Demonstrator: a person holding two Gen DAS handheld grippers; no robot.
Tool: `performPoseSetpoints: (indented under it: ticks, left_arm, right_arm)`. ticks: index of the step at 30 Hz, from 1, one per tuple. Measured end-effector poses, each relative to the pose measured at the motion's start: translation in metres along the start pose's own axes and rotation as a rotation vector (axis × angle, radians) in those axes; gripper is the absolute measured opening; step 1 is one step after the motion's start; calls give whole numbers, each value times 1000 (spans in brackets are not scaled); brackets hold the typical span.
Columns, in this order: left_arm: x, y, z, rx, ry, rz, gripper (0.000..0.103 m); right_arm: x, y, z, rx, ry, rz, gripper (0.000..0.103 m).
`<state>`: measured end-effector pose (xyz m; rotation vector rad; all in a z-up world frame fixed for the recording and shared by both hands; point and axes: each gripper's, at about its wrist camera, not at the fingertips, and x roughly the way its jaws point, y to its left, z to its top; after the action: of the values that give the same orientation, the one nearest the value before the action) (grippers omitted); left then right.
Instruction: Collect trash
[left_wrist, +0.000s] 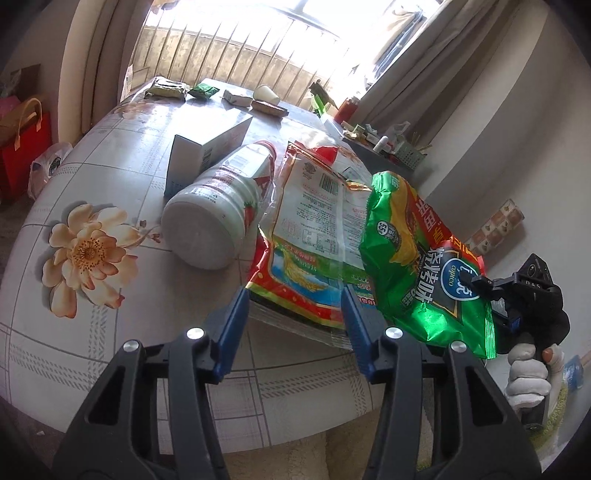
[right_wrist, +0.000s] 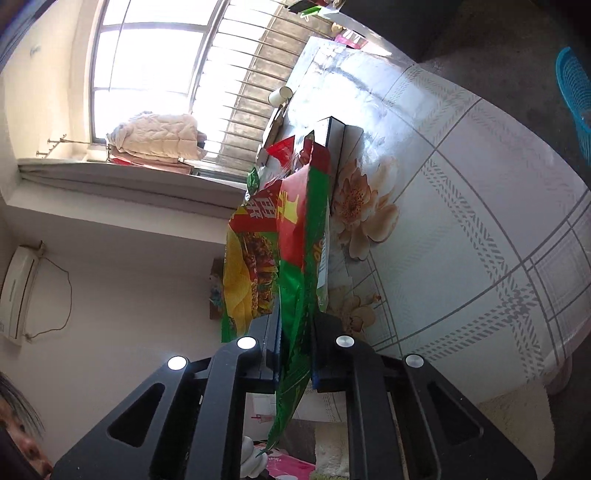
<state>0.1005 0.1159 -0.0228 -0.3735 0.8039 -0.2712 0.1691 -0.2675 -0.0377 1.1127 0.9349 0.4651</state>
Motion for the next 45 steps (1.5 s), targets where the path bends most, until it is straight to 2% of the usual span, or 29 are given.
performPoseSetpoints:
  ticks: [7, 11, 12, 18, 25, 30, 32, 33, 34, 36, 41, 45]
  left_arm:
    - [26, 4, 5, -37, 30, 79, 50]
    - [38, 2, 2, -56, 69, 76, 50]
    - [40, 2, 1, -63, 74, 74, 47]
    - [39, 4, -8, -118, 94, 59, 15]
    - [14, -11, -28, -127, 133, 49, 12]
    - [-4, -21, -54, -155, 209, 35, 12]
    - [-7, -28, -68, -140, 260, 8, 15]
    - [-8, -31, -73, -130, 280, -21, 22]
    - [-11, -33, -77, -118, 289, -41, 33]
    - [-19, -37, -78, -90, 259, -63, 41]
    - [-30, -33, -53, -71, 146, -113, 48]
    - [-2, -31, -34, -25, 185, -51, 50]
  right_arm:
    - [-51, -25, 5, 40, -105, 11, 11]
    - [-61, -34, 6, 53, -127, 20, 11]
    - [-71, -40, 7, 56, -128, 22, 11]
    - [-78, -36, -4, 49, -130, 32, 11]
    - [-64, -24, -11, 4, -90, 52, 11]
    - [-42, -17, -18, -48, -46, -18, 11]
    - [-36, -17, -22, -70, -34, -63, 11]
    - [-34, -18, -22, -76, -31, -81, 11]
    - [-32, -20, -22, -78, -29, -92, 11]
    - [-31, -25, -21, -70, -25, -103, 11]
    - [-30, -28, -20, -73, -18, -122, 11]
    - [-28, -31, -19, -72, -15, -132, 11]
